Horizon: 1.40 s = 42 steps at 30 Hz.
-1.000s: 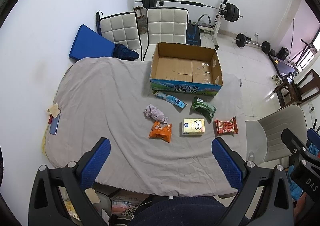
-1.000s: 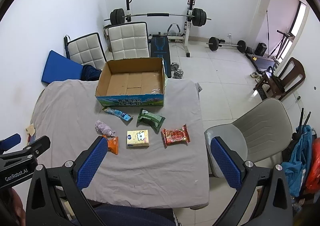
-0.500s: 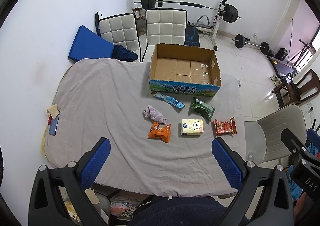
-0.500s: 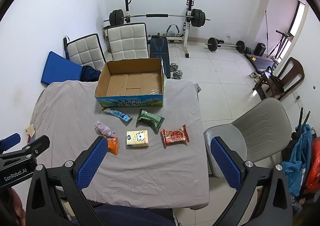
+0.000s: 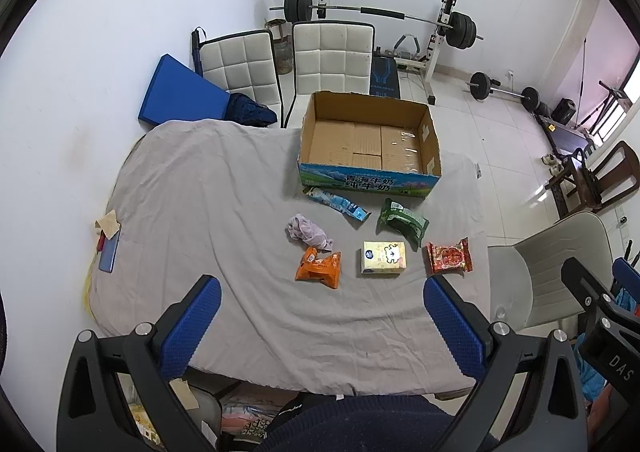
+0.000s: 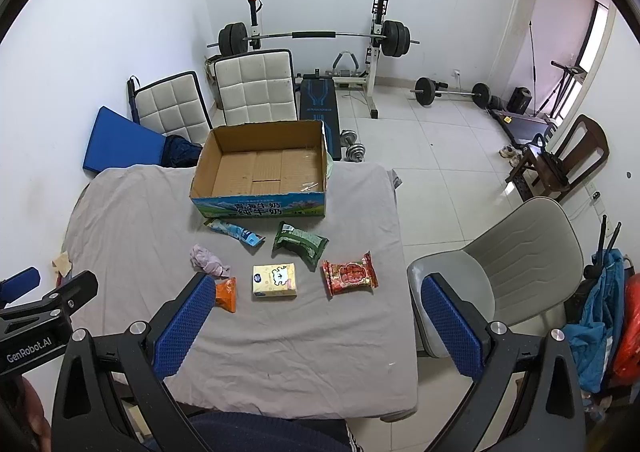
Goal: Organize soft objects
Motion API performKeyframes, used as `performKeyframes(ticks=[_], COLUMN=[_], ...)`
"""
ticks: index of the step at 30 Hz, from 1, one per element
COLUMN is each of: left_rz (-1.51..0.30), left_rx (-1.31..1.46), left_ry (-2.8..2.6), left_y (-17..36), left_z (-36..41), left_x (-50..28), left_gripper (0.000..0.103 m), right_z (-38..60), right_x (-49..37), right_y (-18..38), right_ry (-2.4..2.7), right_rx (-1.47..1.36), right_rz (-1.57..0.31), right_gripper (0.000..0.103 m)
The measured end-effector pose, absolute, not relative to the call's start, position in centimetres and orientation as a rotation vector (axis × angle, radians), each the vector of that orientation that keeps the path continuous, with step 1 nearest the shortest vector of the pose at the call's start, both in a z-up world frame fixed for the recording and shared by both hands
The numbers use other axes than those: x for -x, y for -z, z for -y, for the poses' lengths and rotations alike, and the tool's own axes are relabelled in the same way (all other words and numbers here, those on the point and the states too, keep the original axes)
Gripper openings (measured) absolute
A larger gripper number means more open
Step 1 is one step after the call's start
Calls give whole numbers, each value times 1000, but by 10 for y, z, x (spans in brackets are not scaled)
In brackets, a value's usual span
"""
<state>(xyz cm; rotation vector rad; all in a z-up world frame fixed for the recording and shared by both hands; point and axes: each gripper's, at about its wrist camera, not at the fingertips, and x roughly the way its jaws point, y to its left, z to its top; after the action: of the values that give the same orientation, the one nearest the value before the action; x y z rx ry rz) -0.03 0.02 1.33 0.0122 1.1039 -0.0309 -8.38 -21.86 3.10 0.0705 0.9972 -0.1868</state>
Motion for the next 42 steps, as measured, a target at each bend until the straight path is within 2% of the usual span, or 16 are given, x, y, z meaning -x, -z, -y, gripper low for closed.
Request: performKeyframes(ticks=[34, 42], left_rz=[-1106, -1133], left_rx=[-10, 39], left_ry=[29, 20], left_y=[-13, 11], left_z=[4, 2], left_x=[1, -18], left_gripper=[103, 103], right_z=[228, 238], right_x=[80, 66], right_y=[-23, 1], right_ry=[175, 177], right_rx=[-73, -78], right_rz=[-997, -1040], right_gripper=[103, 103])
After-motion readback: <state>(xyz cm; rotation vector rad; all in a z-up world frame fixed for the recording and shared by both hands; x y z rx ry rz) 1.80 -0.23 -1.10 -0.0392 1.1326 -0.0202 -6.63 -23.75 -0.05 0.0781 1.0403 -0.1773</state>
